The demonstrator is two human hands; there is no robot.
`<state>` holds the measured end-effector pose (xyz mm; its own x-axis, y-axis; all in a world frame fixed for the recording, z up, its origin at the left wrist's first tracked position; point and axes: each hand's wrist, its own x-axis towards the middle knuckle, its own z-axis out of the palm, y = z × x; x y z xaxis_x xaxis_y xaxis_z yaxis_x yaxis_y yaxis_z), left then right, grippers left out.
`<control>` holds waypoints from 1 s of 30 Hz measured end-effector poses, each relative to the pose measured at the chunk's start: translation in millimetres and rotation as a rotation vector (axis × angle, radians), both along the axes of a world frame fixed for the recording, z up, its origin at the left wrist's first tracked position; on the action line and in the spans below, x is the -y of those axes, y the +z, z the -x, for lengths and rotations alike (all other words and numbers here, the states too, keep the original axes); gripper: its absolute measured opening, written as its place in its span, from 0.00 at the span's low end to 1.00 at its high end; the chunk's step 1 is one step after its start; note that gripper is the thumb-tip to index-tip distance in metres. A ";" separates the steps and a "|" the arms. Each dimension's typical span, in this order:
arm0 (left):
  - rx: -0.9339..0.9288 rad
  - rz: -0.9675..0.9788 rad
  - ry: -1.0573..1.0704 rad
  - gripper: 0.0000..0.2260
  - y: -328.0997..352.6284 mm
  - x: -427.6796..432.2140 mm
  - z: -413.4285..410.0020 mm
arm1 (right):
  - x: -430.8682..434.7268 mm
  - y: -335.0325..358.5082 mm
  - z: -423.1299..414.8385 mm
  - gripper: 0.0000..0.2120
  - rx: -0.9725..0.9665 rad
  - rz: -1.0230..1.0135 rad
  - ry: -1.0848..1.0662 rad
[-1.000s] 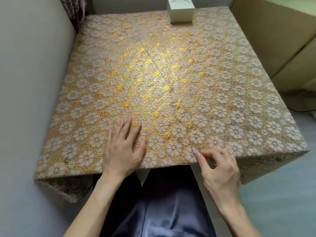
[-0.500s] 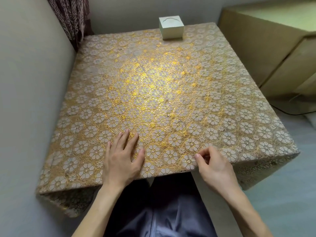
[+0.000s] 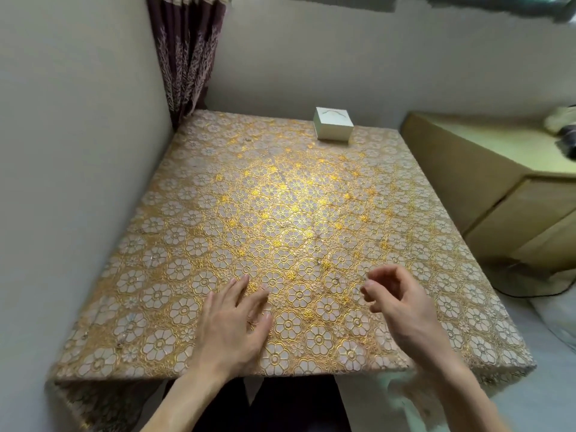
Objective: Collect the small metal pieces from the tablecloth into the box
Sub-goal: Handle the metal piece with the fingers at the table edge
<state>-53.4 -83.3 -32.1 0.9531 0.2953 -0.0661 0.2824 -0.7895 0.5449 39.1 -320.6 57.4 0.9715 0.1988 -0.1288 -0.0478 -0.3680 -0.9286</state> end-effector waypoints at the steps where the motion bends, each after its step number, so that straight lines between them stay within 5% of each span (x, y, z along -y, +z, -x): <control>1: 0.002 0.089 -0.014 0.26 10.8 0.5 -3.1 | -4.6 7.7 -2.9 0.02 0.024 0.015 0.045; 8: 0.124 0.593 -0.265 0.20 97.3 16.9 -41.7 | -38.5 71.6 -14.9 0.03 0.195 0.070 0.400; 12: 0.155 0.821 -0.283 0.08 111.2 15.3 -46.7 | -47.9 96.5 -14.5 0.02 0.235 0.008 0.526; 23: 0.093 1.220 -0.244 0.19 94.9 -6.1 -29.6 | -71.5 96.8 -11.1 0.11 0.147 -0.166 0.461; 30: 0.001 1.448 -0.312 0.15 79.3 -2.3 -13.2 | -72.1 89.4 -17.2 0.12 -0.009 -0.270 0.355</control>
<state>-40.2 -81.0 47.2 0.9644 -0.2373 -0.1167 0.2066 0.4009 0.8925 56.3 -248.5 146.8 0.8363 0.5472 -0.0347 0.0292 -0.1077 -0.9938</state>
